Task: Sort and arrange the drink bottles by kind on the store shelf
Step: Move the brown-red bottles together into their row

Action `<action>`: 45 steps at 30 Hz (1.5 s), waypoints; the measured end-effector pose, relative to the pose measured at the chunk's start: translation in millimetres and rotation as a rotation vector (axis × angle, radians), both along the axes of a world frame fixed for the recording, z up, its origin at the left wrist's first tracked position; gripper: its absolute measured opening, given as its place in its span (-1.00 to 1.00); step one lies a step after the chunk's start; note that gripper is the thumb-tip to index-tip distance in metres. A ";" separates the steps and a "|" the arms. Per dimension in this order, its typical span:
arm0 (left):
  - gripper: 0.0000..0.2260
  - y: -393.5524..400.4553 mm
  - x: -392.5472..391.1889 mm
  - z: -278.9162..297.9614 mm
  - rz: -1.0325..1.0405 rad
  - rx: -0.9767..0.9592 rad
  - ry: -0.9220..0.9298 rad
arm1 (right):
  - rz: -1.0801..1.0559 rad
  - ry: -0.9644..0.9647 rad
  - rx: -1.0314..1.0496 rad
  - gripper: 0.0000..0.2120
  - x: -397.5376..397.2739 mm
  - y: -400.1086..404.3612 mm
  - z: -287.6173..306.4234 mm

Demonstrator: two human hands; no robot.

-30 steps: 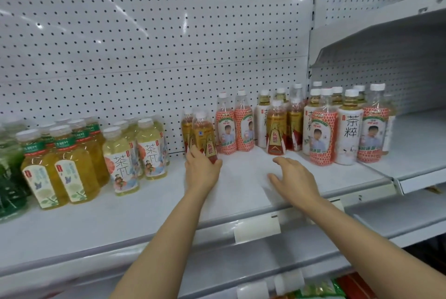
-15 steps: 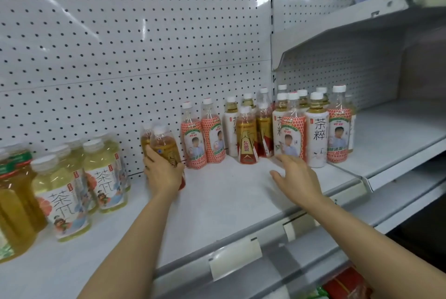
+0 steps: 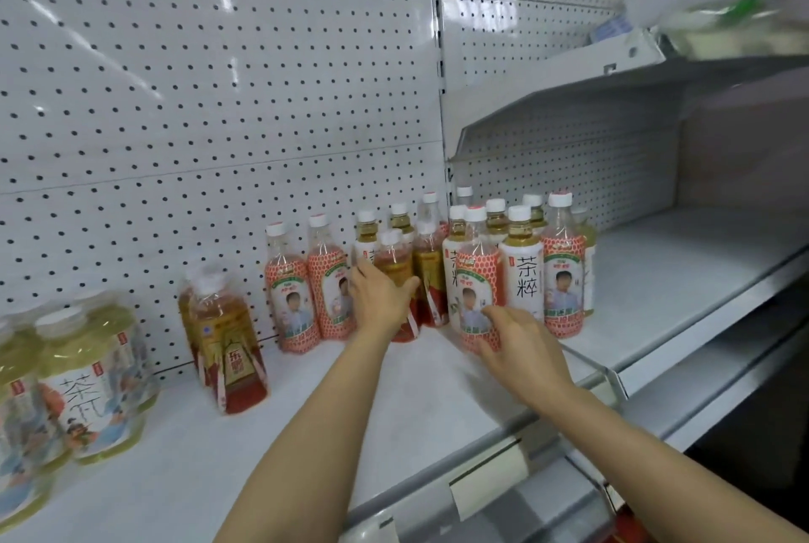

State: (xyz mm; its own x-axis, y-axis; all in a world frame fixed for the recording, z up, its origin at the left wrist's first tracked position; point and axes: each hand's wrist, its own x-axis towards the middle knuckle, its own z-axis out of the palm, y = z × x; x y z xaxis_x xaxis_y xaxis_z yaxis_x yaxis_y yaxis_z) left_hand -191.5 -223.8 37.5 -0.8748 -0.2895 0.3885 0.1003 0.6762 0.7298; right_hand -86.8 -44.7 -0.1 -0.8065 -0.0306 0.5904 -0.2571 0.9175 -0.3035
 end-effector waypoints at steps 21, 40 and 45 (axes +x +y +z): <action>-0.46 -58.7 63.7 -10.2 0.019 -0.042 -0.026 | -0.149 -0.243 0.184 -0.27 -141.4 -92.5 105.5; -0.45 -142.6 163.8 -40.8 0.293 0.070 0.089 | 0.166 -0.008 -0.401 -0.47 -133.4 -101.0 80.1; -0.45 -177.5 187.5 -42.6 0.438 0.025 0.074 | 0.381 -0.028 -0.542 -0.59 -84.1 -135.4 69.7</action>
